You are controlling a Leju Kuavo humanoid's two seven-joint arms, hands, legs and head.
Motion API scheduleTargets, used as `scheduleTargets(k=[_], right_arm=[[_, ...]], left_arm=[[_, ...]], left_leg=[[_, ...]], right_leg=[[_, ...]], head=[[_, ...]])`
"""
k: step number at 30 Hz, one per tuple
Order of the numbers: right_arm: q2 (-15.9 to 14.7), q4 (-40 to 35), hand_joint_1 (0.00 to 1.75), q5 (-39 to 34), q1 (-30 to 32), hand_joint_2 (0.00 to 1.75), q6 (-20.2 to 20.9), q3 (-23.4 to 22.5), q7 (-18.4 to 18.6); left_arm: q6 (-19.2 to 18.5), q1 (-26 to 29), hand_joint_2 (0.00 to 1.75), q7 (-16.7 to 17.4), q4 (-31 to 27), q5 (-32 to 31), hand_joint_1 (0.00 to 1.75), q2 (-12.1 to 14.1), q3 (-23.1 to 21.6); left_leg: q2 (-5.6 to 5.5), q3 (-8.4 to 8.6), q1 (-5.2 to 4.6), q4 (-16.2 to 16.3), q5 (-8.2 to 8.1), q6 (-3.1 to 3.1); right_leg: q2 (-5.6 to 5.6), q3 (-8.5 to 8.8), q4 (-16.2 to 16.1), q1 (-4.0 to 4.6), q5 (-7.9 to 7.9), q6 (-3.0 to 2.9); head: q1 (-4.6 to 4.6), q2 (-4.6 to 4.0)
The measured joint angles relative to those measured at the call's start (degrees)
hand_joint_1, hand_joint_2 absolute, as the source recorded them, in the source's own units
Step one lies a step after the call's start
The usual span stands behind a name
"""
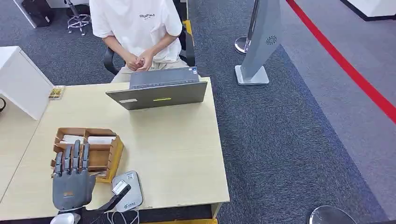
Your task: Pass the card to the sensor for recognition and then transmit it.
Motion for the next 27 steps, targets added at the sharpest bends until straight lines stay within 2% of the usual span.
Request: scheduleTargets(k=[12, 27], right_arm=[[0.0, 0.0, 0.0, 0.68, -0.01, 1.75, 0.0, -1.05, -0.15], [0.0, 0.0, 0.0, 1.07, 0.0, 1.75, 0.0, -1.6, -0.24]], left_arm=[[-4.42, 0.07, 1.75, 0.76, -0.04, 0.35, 0.0, 0.0, 0.0], [-4.66, 0.92, 1.75, 1.49, -0.83, 0.44, 0.0, 0.2, 0.0]], left_leg=[[0.0, 0.0, 0.0, 0.0, 0.0, 0.0], [0.0, -0.01, 0.0, 0.0, 0.0, 0.0]], right_leg=[[0.0, 0.0, 0.0, 0.0, 0.0, 0.0], [0.0, 0.0, 0.0, 0.0, 0.0, 0.0]], head=[[0.02, 0.02], [0.02, 0.0]])
